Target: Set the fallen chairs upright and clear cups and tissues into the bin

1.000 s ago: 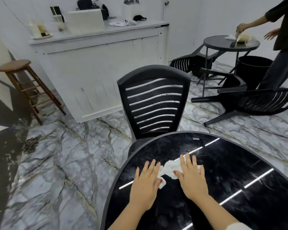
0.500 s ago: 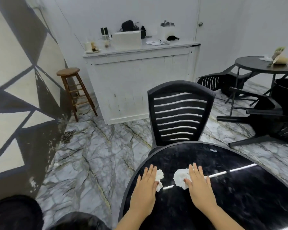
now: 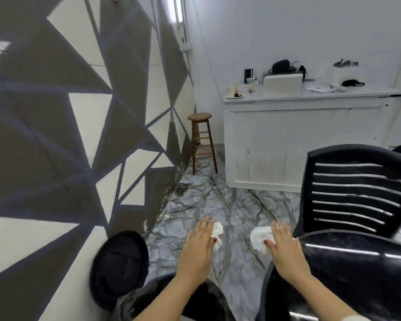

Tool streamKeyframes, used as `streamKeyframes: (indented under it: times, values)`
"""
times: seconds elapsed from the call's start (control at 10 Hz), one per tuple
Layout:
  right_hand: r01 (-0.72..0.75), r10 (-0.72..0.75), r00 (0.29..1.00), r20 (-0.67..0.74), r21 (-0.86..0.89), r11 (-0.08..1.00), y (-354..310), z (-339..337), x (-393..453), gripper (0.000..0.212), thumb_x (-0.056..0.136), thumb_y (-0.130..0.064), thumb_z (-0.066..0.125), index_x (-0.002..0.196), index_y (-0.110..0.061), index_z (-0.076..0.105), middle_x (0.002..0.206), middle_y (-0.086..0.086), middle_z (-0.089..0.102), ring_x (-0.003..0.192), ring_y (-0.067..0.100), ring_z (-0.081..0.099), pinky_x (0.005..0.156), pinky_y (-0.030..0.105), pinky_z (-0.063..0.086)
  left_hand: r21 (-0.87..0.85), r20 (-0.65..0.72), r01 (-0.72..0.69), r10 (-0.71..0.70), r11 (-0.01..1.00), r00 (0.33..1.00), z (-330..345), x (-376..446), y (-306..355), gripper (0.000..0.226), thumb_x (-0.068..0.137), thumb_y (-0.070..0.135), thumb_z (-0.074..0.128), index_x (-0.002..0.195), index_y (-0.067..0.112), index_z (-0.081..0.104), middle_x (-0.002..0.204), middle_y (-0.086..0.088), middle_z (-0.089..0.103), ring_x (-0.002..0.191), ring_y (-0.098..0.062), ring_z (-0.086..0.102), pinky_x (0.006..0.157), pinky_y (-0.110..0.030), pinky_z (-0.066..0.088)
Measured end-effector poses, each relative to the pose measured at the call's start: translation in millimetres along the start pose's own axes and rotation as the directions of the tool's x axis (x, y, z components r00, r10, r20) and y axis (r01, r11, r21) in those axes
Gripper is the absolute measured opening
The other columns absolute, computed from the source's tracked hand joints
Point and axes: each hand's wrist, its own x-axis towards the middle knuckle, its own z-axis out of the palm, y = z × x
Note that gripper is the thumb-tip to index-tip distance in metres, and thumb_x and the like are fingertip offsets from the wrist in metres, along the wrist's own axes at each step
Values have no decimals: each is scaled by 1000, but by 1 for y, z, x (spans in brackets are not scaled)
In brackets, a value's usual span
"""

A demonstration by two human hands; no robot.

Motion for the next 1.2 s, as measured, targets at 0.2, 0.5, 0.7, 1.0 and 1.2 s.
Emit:
streamKeyframes:
  times: [0.2, 0.5, 0.7, 1.0, 1.2]
  values:
    - [99, -104, 991, 81, 56, 993, -97, 69, -17, 55, 100, -33, 30, 148, -17, 9, 160, 1, 1, 147, 18, -5, 119, 43, 7, 51, -72, 110, -106, 993, 992, -62, -50, -88, 49, 101, 30, 23, 147, 28, 8, 156, 14, 4, 145, -7, 0, 118, -31, 0]
    - [130, -139, 960, 244, 55, 990, -143, 192, -75, 57, 100, -32, 31, 149, -19, 5, 159, -1, -3, 147, 18, -7, 119, 41, 6, 27, -48, 287, -285, 958, 957, -37, -130, -205, 49, 101, 33, 22, 147, 27, 9, 146, 24, 1, 143, -4, 1, 116, -28, -2]
    - [99, -105, 922, 372, 33, 994, -97, 289, -94, 57, 100, -35, 29, 149, -21, 3, 159, -3, -3, 146, 16, -9, 120, 40, 5, -42, 24, 396, -395, 917, 918, 59, -167, -261, 48, 101, 31, 22, 147, 28, 9, 155, 15, 9, 137, 4, 1, 116, -27, -1]
    - [64, -13, 853, 521, -81, 995, -4, 461, -91, 52, 100, -28, 31, 148, -21, 12, 160, 0, -2, 147, 20, -6, 119, 43, 12, -47, 153, 471, -459, 881, 875, 219, -183, -341, 46, 101, 27, 27, 146, 24, 21, 154, 7, 26, 143, -6, 14, 116, -23, 5]
    - [23, 103, 756, 646, -184, 983, 9, 499, -80, 81, 89, -56, 38, 148, -22, -7, 156, 0, -23, 144, 21, -20, 117, 51, 5, 169, 192, 459, -486, 872, 853, 243, -167, -366, 71, 90, 61, 8, 148, 21, 2, 159, 8, 4, 145, -9, 0, 118, -33, -1]
